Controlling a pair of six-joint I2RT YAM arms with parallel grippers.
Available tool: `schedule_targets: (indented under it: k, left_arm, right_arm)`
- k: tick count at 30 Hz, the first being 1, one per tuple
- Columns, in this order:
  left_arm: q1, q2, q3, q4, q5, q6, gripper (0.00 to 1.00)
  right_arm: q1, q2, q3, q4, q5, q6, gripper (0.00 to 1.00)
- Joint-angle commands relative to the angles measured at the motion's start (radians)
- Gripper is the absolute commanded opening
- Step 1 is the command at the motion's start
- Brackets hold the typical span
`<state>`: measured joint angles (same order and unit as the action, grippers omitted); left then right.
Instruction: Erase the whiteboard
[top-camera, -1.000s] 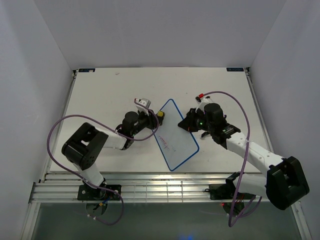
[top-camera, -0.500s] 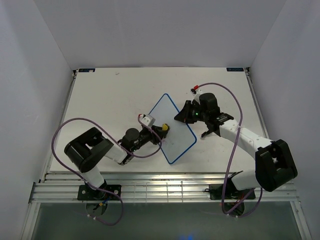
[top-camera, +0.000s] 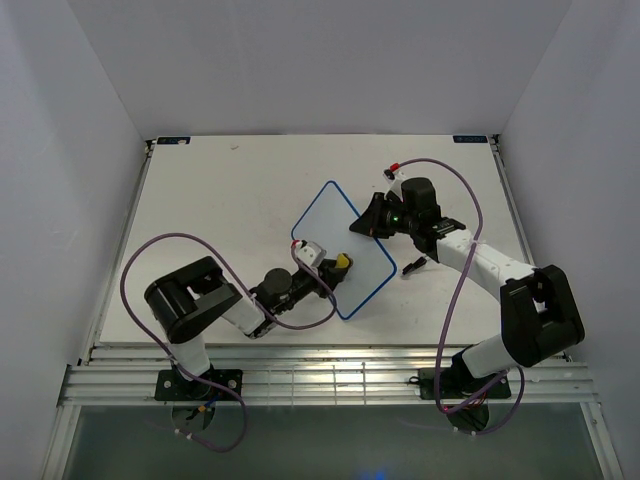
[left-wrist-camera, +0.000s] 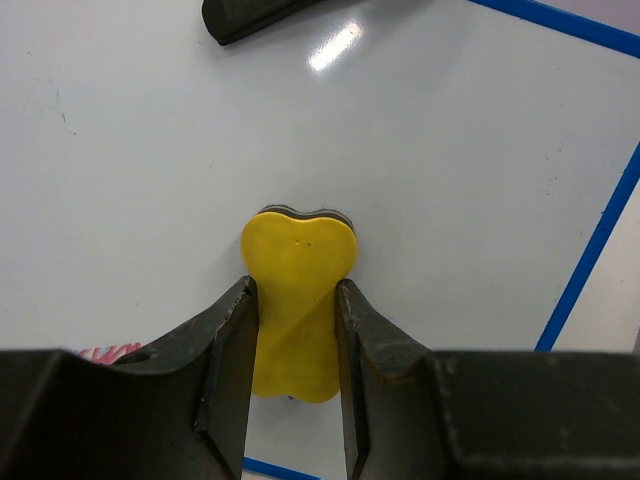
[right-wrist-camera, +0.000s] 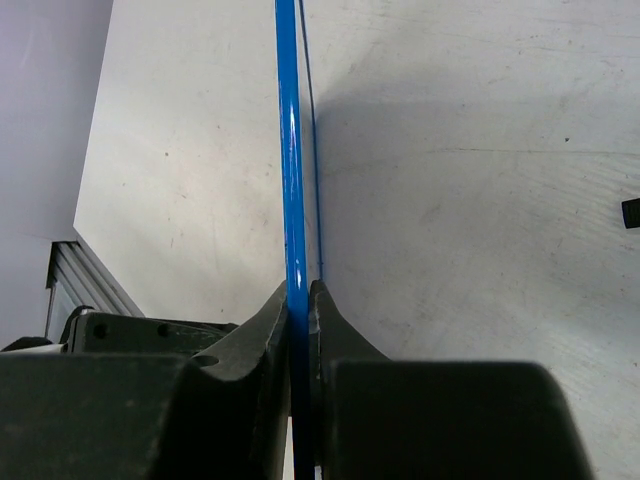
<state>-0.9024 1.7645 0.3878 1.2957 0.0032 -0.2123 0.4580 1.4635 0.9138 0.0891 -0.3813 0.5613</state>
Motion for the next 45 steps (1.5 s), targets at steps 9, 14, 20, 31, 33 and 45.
schedule_targets:
  k: [9, 14, 20, 31, 33, 45]
  left_arm:
    - [-0.13, 0.092, 0.048, -0.076, 0.081, -0.013, 0.01]
    - [-0.15, 0.093, 0.043, -0.076, 0.072, -0.021, 0.01]
    - [-0.151, 0.096, 0.017, -0.032, 0.083, -0.041, 0.01]
    - [-0.061, 0.104, 0.037, -0.121, -0.048, -0.07, 0.01]
    - [-0.029, 0.104, 0.028, -0.105, -0.029, -0.091, 0.01]
    - [0.183, 0.18, 0.077, -0.078, 0.083, -0.148, 0.02]
  right_arm:
    - [0.047, -0.002, 0.068, 0.121, -0.148, 0.123, 0.08]
    - [0.033, 0.004, 0.071, 0.121, -0.154, 0.126, 0.08]
    - [0.018, 0.009, 0.077, 0.121, -0.157, 0.126, 0.08]
    - [0.016, -0.037, 0.034, 0.123, -0.174, 0.121, 0.08]
    - [0.016, -0.045, 0.028, 0.123, -0.179, 0.121, 0.08]
    - [0.016, -0.074, -0.026, 0.153, -0.271, 0.134, 0.08]
